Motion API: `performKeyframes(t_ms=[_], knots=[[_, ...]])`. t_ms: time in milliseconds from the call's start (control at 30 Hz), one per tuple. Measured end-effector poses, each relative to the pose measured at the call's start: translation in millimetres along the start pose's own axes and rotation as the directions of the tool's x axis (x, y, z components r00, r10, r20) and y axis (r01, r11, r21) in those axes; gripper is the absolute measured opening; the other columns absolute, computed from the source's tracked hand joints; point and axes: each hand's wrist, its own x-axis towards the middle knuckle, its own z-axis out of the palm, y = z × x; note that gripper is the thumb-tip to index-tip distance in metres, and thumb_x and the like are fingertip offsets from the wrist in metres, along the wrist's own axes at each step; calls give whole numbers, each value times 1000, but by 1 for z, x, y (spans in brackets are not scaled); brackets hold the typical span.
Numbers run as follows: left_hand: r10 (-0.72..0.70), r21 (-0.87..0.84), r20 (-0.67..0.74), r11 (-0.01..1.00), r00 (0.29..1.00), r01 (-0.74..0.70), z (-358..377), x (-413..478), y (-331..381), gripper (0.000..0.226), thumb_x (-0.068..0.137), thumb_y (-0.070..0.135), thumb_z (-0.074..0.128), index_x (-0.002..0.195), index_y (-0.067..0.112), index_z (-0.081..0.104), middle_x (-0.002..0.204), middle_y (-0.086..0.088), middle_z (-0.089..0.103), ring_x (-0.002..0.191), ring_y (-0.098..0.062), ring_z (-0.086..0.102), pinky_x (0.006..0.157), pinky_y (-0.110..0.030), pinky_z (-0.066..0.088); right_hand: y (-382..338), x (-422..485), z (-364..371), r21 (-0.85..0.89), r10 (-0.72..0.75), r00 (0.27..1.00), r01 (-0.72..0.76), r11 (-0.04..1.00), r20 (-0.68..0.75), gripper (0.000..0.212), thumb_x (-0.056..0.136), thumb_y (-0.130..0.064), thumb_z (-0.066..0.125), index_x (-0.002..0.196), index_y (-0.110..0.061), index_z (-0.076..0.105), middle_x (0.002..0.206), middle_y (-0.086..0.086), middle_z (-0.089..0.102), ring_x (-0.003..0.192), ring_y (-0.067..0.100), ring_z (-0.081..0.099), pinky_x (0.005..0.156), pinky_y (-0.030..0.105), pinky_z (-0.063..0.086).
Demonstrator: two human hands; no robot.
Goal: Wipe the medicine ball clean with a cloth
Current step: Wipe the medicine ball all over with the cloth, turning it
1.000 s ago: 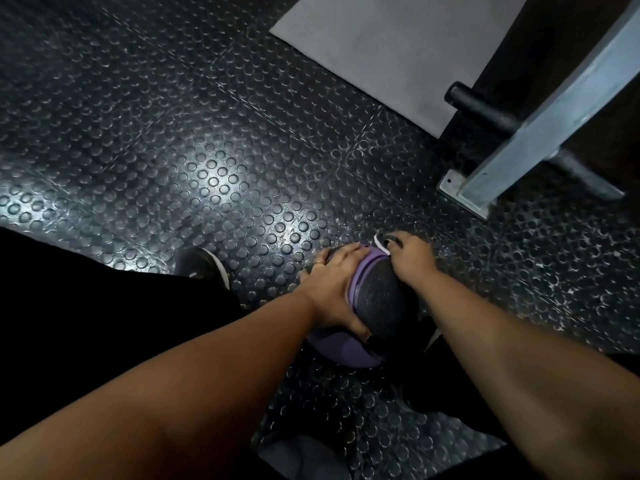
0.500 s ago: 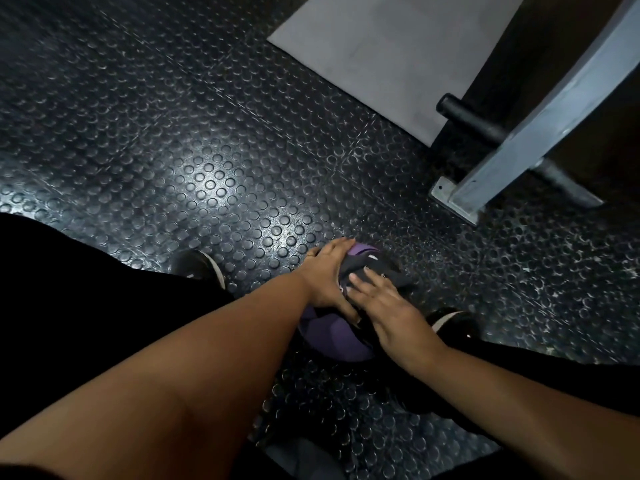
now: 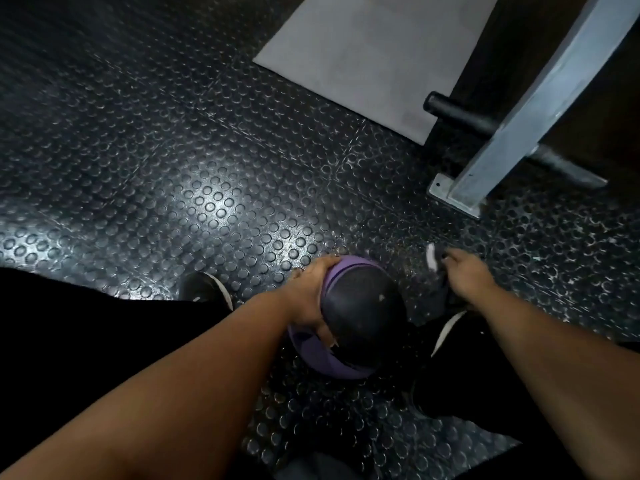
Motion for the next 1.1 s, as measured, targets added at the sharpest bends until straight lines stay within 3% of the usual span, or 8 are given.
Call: performKeyframes(t_ms=[167, 267, 367, 433, 500, 633, 900, 1100], knots=[[-123, -240, 84, 961, 989, 140, -28, -4, 9, 129, 46, 40, 98, 151, 22, 26, 142, -3, 46, 128, -26, 49, 111, -42, 43, -16, 19, -9, 491, 158, 983, -92, 866, -96, 31, 100, -20, 40, 122, -13, 60, 117, 19, 62, 100, 29, 58, 89, 38, 46], [-238, -170, -249, 965, 939, 200, -2, -8, 13, 71, 89, 62, 59, 146, 25, 37, 144, -6, 45, 130, -30, 48, 113, -48, 36, -51, -17, 9, 407, -21, 994, 64, 911, -109, 32, 101, -17, 40, 127, -18, 58, 104, 11, 64, 86, 23, 60, 70, 30, 48], [-270, -167, -598, 963, 754, 212, 36, -15, 1, 45, 100, 57, 37, 138, 34, 47, 142, 0, 50, 129, -32, 49, 108, -54, 38, -83, -75, 38, 243, -336, 937, 350, 905, -96, 42, 98, -4, 40, 133, -22, 54, 97, 6, 64, 70, 12, 56, 56, 23, 42], [-292, -256, -661, 954, 692, 157, 38, -15, -8, 43, 99, 53, 39, 133, 32, 53, 134, -2, 59, 123, -32, 53, 104, -50, 42, -95, -100, 67, 238, -548, 836, 533, 812, -1, 47, 96, -2, 39, 138, -21, 48, 125, 7, 59, 104, 16, 60, 87, 32, 50], [-287, -216, -653, 958, 701, 191, 30, -11, -14, 44, 99, 48, 40, 132, 24, 55, 133, -7, 58, 125, -33, 51, 104, -51, 40, -96, -106, 95, 93, -628, 771, 621, 778, 105, 48, 98, -9, 39, 144, -21, 39, 153, 1, 33, 142, 20, 28, 118, 40, 22], [-388, -204, -602, 920, 698, 335, 21, -10, 5, 42, 104, 39, 37, 139, 22, 50, 147, -6, 43, 138, -33, 36, 112, -64, 23, -107, -97, 111, -8, -637, 769, 639, 769, 56, 46, 99, -14, 38, 146, -18, 37, 154, 2, 31, 144, 20, 21, 120, 35, 9], [-275, -107, -726, 951, 630, 291, 43, -6, 32, 47, 102, 30, 39, 149, 27, 43, 158, 7, 38, 149, -15, 24, 121, -52, 12, -103, -65, 107, 153, -541, 841, 534, 832, 7, 38, 98, -14, 40, 135, -12, 52, 138, 5, 52, 129, 19, 44, 111, 28, 29], [-203, -54, -747, 968, 634, 246, 46, -16, 19, 62, 89, 45, 25, 143, 29, 52, 152, 10, 46, 144, -16, 34, 118, -53, 21, -85, -17, 110, 232, -147, 963, 94, 968, 226, 28, 101, -14, 38, 106, -2, 63, 100, 19, 61, 91, 29, 57, 70, 31, 37]])
